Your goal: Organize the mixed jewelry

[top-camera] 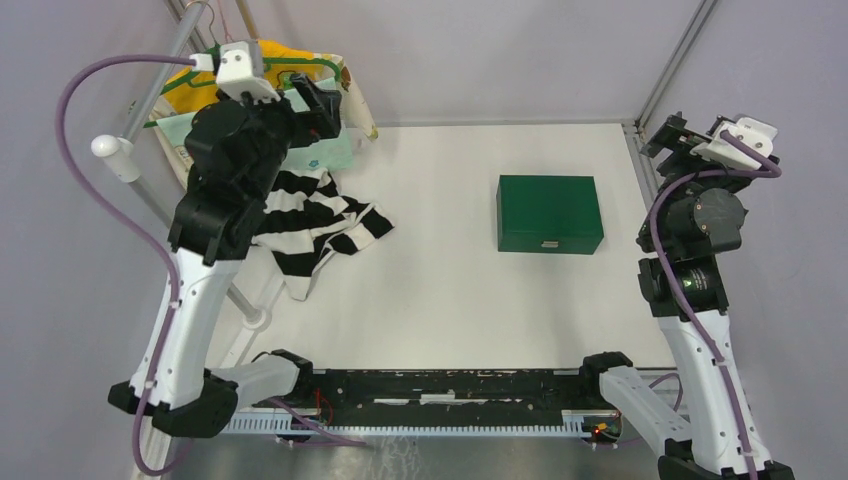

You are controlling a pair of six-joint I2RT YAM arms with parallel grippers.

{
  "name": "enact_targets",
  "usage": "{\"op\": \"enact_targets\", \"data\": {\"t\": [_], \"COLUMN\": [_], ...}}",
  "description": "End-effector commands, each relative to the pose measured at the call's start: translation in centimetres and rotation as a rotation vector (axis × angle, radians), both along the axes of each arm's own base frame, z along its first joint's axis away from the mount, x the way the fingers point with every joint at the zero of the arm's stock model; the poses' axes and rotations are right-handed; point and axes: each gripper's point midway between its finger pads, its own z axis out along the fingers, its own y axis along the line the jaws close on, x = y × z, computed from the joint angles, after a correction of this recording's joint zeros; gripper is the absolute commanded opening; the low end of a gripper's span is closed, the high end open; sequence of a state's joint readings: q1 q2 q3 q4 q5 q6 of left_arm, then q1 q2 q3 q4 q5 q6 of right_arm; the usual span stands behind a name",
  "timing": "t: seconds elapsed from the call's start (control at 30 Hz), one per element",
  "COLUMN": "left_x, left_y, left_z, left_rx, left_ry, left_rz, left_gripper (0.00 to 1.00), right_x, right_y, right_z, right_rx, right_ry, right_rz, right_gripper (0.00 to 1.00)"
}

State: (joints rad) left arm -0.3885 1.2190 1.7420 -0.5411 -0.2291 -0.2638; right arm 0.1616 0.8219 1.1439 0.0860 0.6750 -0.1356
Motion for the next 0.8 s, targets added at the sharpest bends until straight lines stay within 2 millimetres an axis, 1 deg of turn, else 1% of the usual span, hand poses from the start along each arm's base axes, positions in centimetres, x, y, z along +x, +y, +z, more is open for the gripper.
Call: {"op": "enact_targets", "data": {"t": [0.0,0.1,0.3,0.33,0.37,0.43,0.47,0.5,0.53,0.63,0.77], "left_x": [-2.6,-2.9,-2.6,-2.6,-2.4,-2.3,-2.2,-2.1,-2.0,-1.8,-1.7], "left_y": [1.4,2.1,2.4,2.2,2.2,2.0,1.9,1.8,1.7,1.4,1.2], "left_z": [6.0,6.4,5.9,5.7,5.6,5.3,5.2,5.2,5.1,5.0,4.8], "left_rx": [-0.051,-0.040,-0.032,-0.031,-0.030,-0.027,-0.028,-0.029,-0.028,-0.028,-0.032], "left_ry": [-0.250,-0.260,-0.240,-0.237,-0.234,-0.227,-0.225,-0.222,-0.220,-0.217,-0.211], "left_rz": [0.010,0.041,0.061,0.056,0.053,0.046,0.045,0.043,0.040,0.028,0.023], "left_gripper": [1.00,1.00,1.00,1.00,1.00,1.00,1.00,1.00,1.00,1.00,1.00], "right_x": [-1.3,-1.2,-0.8,-0.6,-0.1,1.1,1.8,2.4,3.3,4.5,5.4], "right_y": [-0.3,-0.2,0.0,0.3,0.8,1.7,1.9,1.8,1.7,1.8,2.3], "right_z": [2.8,2.7,2.7,2.8,3.0,3.0,2.5,2.6,1.8,1.4,0.4], "right_rx": [0.048,0.055,0.061,0.053,0.038,0.013,0.015,0.033,0.048,0.063,0.053], "right_ry": [-0.112,-0.114,-0.110,-0.106,-0.098,-0.036,0.014,0.037,0.094,0.162,0.190], "right_rz": [-0.002,0.004,0.014,0.033,0.063,0.107,0.111,0.103,0.084,0.077,0.101], "right_gripper": [0.91,0.91,0.92,0.94,0.98,0.98,0.98,0.98,0.98,0.98,0.98]}}
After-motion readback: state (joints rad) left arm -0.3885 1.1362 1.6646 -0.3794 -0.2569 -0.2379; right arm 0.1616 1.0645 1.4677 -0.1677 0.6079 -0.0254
